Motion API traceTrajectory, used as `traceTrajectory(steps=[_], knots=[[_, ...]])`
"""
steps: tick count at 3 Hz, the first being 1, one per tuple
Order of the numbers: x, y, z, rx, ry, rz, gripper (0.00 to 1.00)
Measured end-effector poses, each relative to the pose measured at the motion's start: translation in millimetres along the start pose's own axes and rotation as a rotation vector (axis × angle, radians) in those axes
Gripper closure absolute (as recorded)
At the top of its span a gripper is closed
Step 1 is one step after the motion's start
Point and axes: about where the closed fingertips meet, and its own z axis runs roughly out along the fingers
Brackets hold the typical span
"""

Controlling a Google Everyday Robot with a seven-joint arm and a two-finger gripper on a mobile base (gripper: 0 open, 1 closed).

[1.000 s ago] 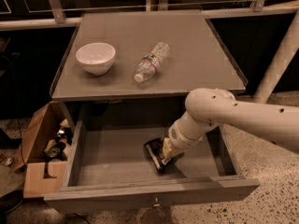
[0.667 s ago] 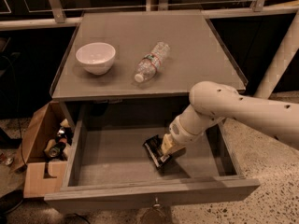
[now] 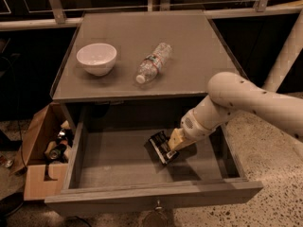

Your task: Pick rxbar chocolate from top drawer and place on counter

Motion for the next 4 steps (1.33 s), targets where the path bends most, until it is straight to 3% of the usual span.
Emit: traceTrajectory(steps=[1,3,4], knots=[[16.3,-12.8,-81.3,-0.006,-0.024,0.015,1.0],[20.4,-9.5,-96.8,-0.006,-0.019,0.021,1.0],[35.3,-3.1,-140.7,0.016,-0.04,0.037,1.0]])
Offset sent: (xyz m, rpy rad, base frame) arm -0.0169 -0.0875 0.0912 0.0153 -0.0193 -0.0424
